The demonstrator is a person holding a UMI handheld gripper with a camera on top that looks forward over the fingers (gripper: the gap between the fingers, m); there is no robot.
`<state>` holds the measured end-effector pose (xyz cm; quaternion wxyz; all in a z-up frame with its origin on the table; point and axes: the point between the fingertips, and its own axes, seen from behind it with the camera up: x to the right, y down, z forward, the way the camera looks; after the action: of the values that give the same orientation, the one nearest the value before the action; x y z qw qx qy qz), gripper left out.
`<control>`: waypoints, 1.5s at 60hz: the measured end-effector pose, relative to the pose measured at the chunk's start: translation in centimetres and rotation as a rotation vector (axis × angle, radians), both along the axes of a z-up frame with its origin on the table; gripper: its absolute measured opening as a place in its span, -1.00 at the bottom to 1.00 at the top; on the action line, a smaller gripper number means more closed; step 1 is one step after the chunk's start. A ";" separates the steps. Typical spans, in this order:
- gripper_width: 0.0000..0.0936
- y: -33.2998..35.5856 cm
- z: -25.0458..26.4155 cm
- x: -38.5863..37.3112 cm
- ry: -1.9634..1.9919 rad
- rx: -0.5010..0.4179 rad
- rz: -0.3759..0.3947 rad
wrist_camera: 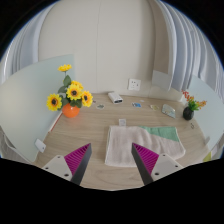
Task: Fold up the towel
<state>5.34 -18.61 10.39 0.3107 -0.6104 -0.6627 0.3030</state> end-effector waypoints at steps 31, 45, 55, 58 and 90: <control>-0.60 0.9 -11.7 -8.6 -0.088 0.156 -0.031; -0.89 -6.3 -9.3 -4.0 -0.249 -0.080 -0.025; -0.90 -8.2 0.9 -4.0 -0.141 -0.383 -0.039; -0.90 -6.2 3.0 -4.2 -0.102 -0.422 -0.061; -0.35 13.5 -8.8 -3.1 -0.215 -0.411 -0.255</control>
<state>2.24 -5.13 1.60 0.1436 -0.7679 -0.5342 0.3230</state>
